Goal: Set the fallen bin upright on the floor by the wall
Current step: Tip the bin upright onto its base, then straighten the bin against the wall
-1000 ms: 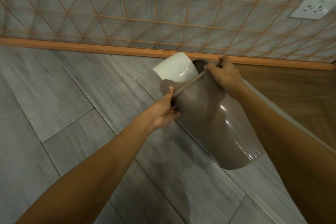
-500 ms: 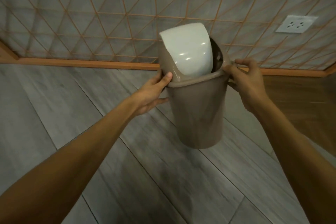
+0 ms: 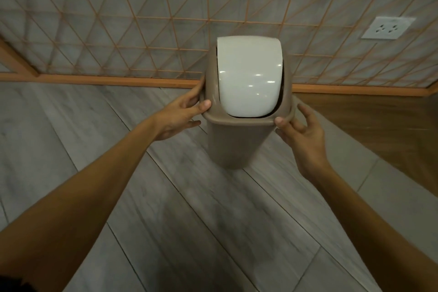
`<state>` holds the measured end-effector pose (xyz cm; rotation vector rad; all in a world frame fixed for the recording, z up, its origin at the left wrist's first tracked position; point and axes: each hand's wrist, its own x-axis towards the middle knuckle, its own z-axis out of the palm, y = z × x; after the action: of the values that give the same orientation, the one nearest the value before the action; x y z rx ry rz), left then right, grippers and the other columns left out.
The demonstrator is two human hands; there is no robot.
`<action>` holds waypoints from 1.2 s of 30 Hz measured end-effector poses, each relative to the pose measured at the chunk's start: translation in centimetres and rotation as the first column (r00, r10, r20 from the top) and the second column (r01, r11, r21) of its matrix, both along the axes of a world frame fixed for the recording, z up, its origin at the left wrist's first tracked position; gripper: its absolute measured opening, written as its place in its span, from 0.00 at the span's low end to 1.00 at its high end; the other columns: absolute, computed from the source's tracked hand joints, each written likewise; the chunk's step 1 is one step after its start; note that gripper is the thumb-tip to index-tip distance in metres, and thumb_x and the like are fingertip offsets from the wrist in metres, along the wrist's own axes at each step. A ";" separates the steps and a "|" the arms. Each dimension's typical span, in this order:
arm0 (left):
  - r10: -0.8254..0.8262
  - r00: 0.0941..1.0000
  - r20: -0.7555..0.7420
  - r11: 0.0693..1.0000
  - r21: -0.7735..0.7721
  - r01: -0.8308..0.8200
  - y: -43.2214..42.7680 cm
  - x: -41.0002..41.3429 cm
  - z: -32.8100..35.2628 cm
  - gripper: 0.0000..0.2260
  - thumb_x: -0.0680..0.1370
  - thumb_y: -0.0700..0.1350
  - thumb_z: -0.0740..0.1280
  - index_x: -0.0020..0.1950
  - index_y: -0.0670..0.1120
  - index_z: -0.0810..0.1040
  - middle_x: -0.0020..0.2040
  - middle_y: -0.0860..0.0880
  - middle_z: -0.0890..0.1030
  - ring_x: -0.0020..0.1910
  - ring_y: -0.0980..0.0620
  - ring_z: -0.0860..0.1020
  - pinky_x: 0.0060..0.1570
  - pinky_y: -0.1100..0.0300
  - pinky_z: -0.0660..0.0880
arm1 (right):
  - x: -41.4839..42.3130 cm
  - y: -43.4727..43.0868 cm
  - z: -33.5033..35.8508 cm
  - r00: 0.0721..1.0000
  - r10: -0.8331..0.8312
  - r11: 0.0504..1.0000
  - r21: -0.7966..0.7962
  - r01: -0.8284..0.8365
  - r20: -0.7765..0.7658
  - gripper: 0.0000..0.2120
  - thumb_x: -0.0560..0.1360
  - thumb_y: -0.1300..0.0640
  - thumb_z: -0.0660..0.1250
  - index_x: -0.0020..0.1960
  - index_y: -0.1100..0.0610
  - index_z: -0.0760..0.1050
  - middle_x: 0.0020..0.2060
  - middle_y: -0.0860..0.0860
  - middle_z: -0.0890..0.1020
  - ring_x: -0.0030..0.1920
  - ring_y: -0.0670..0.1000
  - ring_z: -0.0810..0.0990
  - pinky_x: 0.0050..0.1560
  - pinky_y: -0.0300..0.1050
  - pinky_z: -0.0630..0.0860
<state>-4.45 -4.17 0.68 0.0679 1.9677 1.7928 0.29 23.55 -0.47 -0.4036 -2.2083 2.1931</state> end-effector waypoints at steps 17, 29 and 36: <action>0.279 0.930 -0.238 0.943 -0.115 -0.312 1.3 5.2 -0.4 0.32 0.79 0.47 0.67 0.79 0.55 0.55 0.79 0.54 0.59 0.76 0.53 0.61 0.74 0.51 0.62 | 2.9 0.0 -0.3 0.991 0.128 0.897 0.432 -0.097 -0.044 0.40 0.71 0.49 0.73 0.77 0.53 0.56 0.74 0.51 0.67 0.71 0.51 0.68 0.68 0.47 0.68; 0.290 0.862 -0.415 0.863 -0.276 -0.424 5.3 7.3 -4.4 0.45 0.73 0.59 0.70 0.80 0.48 0.48 0.81 0.49 0.53 0.78 0.50 0.56 0.75 0.47 0.61 | 1.2 0.1 -0.7 0.934 0.353 0.648 0.733 -0.206 -0.049 0.47 0.72 0.53 0.73 0.79 0.54 0.45 0.73 0.53 0.68 0.72 0.52 0.67 0.68 0.41 0.63; 0.291 0.841 -0.457 0.856 -0.269 -0.442 4.6 4.2 -5.1 0.43 0.74 0.56 0.70 0.80 0.46 0.50 0.81 0.48 0.54 0.79 0.50 0.55 0.75 0.47 0.60 | -1.6 0.2 -0.8 0.915 0.390 0.649 0.737 -0.189 -0.108 0.43 0.74 0.49 0.70 0.79 0.54 0.48 0.71 0.52 0.71 0.69 0.50 0.70 0.58 0.25 0.60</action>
<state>-0.21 0.43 -4.38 -0.0861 2.7524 1.6963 -1.32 23.77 -1.24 0.2738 -2.8465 1.1501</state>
